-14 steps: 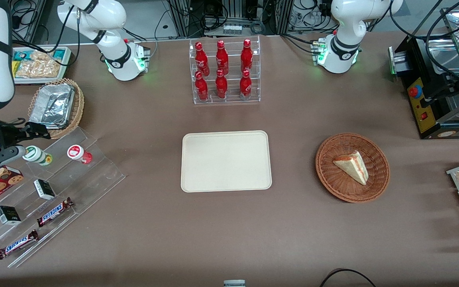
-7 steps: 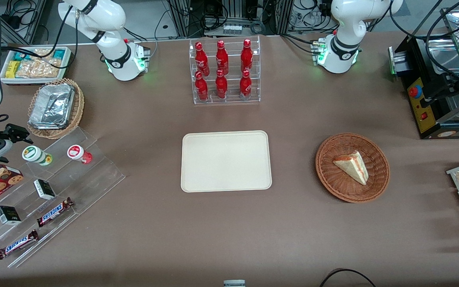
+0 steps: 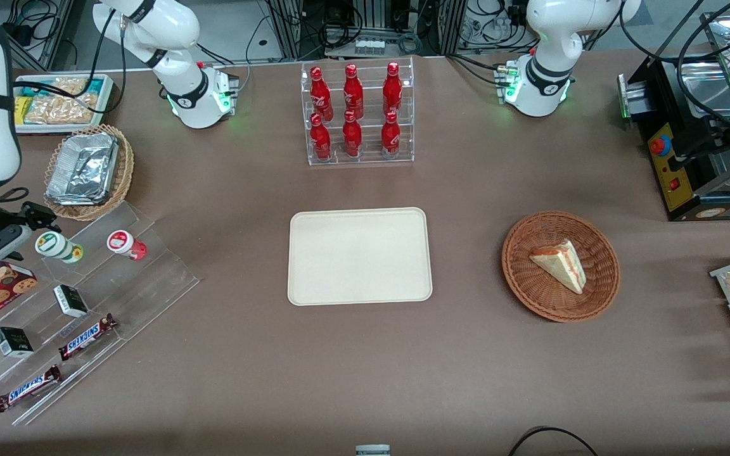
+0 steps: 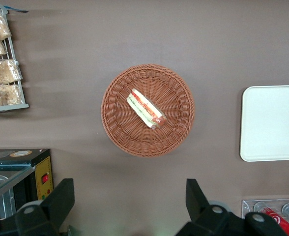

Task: Place green gum on tray
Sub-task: 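Close the right gripper on the green-and-white gum bottle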

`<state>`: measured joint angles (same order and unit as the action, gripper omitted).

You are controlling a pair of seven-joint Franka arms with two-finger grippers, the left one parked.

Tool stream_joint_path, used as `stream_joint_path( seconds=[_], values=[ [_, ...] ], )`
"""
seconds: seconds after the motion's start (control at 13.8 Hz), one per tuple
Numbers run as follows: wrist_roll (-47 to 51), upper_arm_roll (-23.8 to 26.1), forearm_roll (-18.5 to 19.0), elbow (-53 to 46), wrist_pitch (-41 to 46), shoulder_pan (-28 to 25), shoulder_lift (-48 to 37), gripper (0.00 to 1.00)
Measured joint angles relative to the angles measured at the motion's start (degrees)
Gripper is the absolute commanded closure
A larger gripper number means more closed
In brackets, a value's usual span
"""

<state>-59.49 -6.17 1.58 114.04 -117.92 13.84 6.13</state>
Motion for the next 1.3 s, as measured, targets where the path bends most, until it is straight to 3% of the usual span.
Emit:
stream_joint_path(
  seconds=[0.36, 0.43, 0.51, 0.65, 0.72, 1.3],
  values=[
    [0.0, 0.0, 0.0, 3.5, -4.0, 0.4, -0.2, 0.00],
    [0.0, 0.0, 0.0, 4.1, -4.6, 0.4, -0.2, 0.08],
    [0.0, 0.0, 0.0, 4.6, -5.1, 0.4, -0.2, 0.26],
    [0.0, 0.0, 0.0, 4.8, -5.2, 0.4, -0.2, 0.84],
    [0.0, 0.0, 0.0, 4.8, -5.2, 0.4, -0.3, 0.98],
    [0.5, 0.9, 0.0, 2.9, -2.4, -0.2, -2.1, 1.00]
  ],
)
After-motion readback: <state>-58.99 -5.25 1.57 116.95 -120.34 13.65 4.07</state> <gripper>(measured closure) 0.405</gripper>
